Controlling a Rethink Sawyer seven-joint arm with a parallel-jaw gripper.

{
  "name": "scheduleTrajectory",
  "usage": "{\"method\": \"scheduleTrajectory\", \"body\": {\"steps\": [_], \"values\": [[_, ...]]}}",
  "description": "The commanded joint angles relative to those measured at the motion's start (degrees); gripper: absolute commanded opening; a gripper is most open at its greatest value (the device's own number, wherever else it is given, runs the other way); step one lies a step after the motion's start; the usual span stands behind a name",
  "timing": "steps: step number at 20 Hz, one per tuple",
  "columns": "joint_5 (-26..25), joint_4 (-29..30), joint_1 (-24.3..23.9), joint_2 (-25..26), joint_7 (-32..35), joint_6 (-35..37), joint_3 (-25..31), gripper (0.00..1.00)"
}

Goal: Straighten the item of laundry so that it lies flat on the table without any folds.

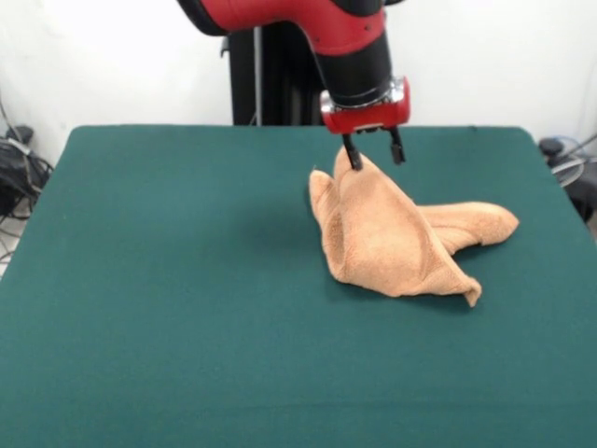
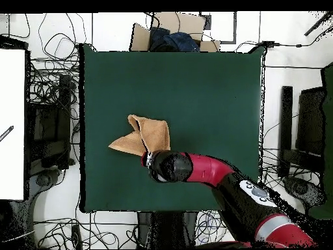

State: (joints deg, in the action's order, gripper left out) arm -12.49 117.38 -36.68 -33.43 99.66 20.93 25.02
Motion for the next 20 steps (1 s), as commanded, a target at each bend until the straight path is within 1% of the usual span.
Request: {"method": "scheduleTrajectory", "body": {"steps": [1,12,16,20], "values": [[-2.62,-4.92,1.51,1.57,0.46,0.89,1.91,1.0],[-2.85,-5.06,1.3,2.56,0.9,-0.39,2.07,1.0],[-4.87,-6.84,3.1,3.39,1.05,-2.46,0.06,1.0],[-5.69,-6.56,3.68,3.4,2.18,-4.07,-0.56,1.0]]}}
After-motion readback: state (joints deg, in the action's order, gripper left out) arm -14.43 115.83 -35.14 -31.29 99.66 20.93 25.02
